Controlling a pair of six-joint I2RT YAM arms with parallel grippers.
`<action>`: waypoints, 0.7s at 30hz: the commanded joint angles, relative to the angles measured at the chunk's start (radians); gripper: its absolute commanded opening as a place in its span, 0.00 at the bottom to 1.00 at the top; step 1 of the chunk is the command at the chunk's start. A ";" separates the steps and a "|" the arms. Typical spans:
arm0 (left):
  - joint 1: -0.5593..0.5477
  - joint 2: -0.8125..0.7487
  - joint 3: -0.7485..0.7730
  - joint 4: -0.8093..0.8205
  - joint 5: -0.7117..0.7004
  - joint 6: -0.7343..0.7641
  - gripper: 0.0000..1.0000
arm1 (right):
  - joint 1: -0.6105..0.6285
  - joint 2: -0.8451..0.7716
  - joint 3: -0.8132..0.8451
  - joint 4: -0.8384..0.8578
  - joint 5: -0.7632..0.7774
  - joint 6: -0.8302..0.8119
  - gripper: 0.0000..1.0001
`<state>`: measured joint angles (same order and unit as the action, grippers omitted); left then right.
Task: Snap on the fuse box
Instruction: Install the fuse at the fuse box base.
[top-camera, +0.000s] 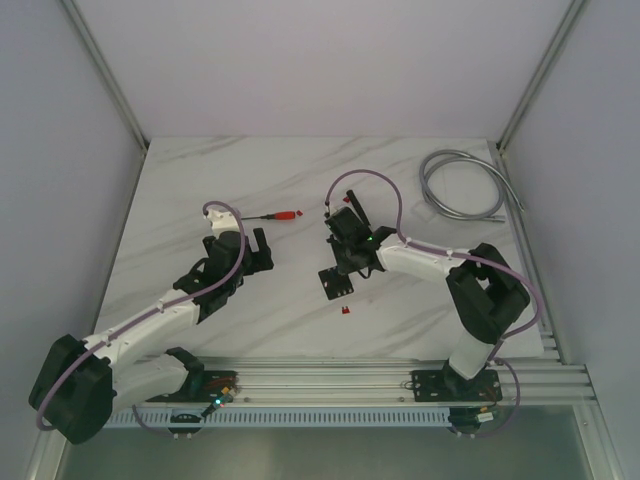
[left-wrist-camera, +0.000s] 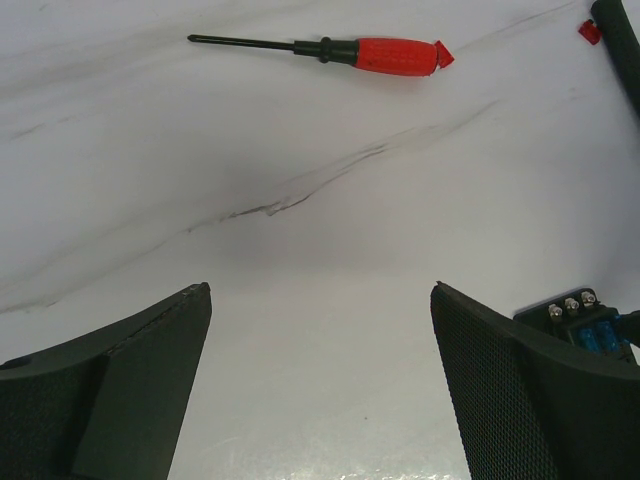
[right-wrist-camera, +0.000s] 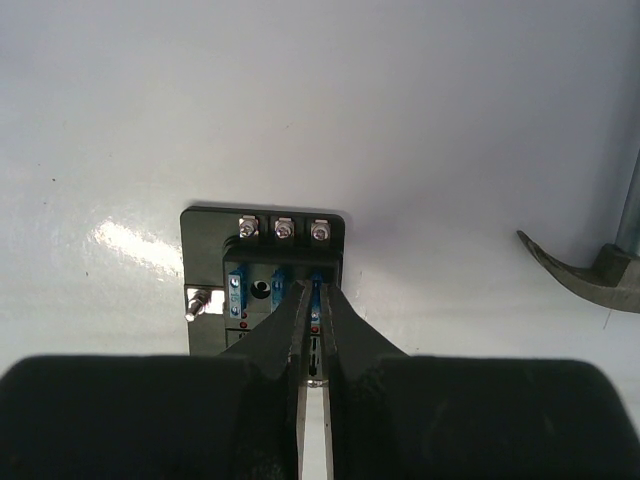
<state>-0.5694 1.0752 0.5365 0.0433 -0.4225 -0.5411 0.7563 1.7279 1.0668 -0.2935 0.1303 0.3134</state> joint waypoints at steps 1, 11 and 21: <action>0.006 -0.001 -0.008 -0.007 0.004 0.004 1.00 | -0.018 0.128 -0.102 -0.191 0.041 0.001 0.00; 0.006 -0.002 -0.010 -0.008 -0.001 0.004 1.00 | -0.020 0.269 -0.013 -0.234 0.131 0.030 0.00; 0.008 -0.004 -0.012 -0.008 0.009 -0.001 1.00 | -0.017 0.172 0.041 -0.173 0.076 0.059 0.00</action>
<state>-0.5686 1.0756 0.5365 0.0433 -0.4225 -0.5411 0.7589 1.7908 1.1641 -0.3950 0.1543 0.3607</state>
